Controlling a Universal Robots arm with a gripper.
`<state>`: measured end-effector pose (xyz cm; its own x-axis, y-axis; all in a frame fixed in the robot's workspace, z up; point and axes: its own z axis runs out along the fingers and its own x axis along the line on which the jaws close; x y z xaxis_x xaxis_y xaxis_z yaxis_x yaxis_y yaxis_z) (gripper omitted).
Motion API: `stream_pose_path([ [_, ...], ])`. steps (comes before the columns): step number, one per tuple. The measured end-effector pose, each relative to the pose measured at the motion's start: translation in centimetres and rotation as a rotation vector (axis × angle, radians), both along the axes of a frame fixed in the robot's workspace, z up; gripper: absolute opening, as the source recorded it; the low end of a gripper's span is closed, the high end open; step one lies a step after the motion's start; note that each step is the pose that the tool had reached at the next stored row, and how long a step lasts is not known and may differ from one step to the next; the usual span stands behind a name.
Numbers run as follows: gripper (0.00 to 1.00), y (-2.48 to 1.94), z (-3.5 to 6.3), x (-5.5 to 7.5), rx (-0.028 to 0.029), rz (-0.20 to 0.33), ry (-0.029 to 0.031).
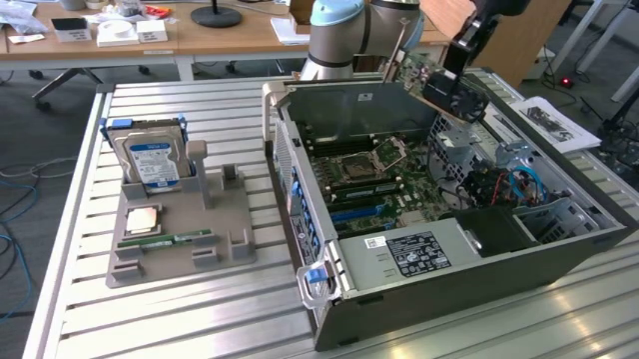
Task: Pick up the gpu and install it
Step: 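Insert the gpu into the slot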
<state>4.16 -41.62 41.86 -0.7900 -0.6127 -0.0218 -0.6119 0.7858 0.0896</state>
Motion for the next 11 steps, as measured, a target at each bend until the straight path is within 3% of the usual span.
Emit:
stream_pose_path([
  [11, 0.27, 0.00, -0.07, 0.00, -0.0001, 0.201, 0.0000],
])
